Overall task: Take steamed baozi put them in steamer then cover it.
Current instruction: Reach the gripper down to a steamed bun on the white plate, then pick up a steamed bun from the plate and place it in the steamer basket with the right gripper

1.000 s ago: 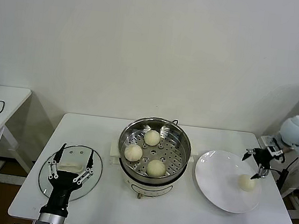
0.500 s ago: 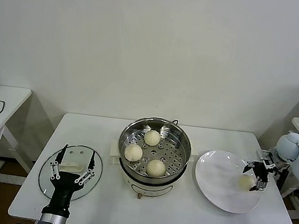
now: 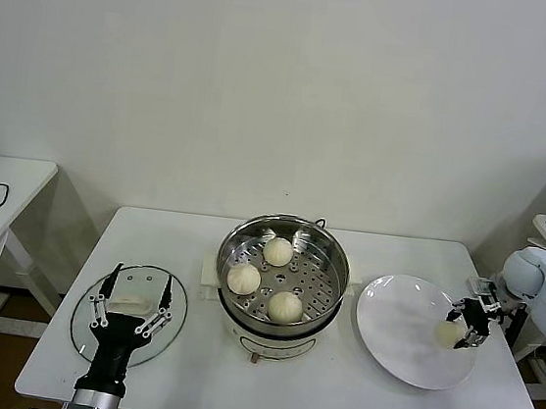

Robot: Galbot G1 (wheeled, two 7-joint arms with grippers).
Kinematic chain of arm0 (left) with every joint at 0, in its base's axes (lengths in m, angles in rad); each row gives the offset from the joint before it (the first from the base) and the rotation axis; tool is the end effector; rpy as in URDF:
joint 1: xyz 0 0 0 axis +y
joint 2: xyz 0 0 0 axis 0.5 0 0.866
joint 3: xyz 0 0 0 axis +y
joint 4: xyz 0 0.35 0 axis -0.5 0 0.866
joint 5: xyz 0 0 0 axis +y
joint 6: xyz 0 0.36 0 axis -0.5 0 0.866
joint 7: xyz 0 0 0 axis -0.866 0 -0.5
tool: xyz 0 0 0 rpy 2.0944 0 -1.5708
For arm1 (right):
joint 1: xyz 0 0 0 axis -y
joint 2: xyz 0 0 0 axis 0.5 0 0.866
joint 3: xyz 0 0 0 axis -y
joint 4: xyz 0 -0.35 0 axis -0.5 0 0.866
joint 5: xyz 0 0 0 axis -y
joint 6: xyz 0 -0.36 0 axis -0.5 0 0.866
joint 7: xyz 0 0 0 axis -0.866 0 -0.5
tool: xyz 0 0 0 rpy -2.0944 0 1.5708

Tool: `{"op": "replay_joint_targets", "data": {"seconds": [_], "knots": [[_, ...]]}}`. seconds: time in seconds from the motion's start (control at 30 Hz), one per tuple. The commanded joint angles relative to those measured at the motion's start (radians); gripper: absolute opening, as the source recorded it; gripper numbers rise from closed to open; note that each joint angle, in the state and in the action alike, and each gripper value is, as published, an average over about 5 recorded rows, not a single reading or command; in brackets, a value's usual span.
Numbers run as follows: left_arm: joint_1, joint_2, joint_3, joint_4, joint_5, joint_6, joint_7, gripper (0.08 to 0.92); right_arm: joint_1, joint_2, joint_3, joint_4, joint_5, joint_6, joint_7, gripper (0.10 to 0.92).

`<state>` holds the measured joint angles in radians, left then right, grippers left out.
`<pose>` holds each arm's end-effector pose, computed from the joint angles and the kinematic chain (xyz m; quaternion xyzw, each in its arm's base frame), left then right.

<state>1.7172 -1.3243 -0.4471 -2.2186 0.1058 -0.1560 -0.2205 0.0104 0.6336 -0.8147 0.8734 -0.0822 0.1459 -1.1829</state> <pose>0.1411 0.0111 -0.2829 0.0064 0.9908 0.1095 0.0793 0.5195 -0.3094 -0.2198 0.5150 -0.5215 0.5065 0.4541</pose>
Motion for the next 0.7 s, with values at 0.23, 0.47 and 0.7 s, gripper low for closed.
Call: {"op": "replay_joint_targets", "data": {"seconds": [0.23, 0.47, 0.7], "knots": [[-0.006, 0.003, 0.006, -0.009, 0.003, 0.005, 0.000, 0.823, 0.551, 0.024, -0.380, 0.176, 0.345, -0.059, -0.208, 0.647], [-0.006, 0.004, 0.003, -0.015, 0.005, 0.005, 0.000, 0.823, 0.796, 0.141, -0.577, 0.362, 0.574, -0.204, -0.154, 0.643], [-0.004, 0.002, 0.003, -0.017, 0.005, 0.004, 0.000, 0.823, 0.852, 0.273, -0.634, 0.485, 0.673, -0.326, -0.076, 0.636]]}}
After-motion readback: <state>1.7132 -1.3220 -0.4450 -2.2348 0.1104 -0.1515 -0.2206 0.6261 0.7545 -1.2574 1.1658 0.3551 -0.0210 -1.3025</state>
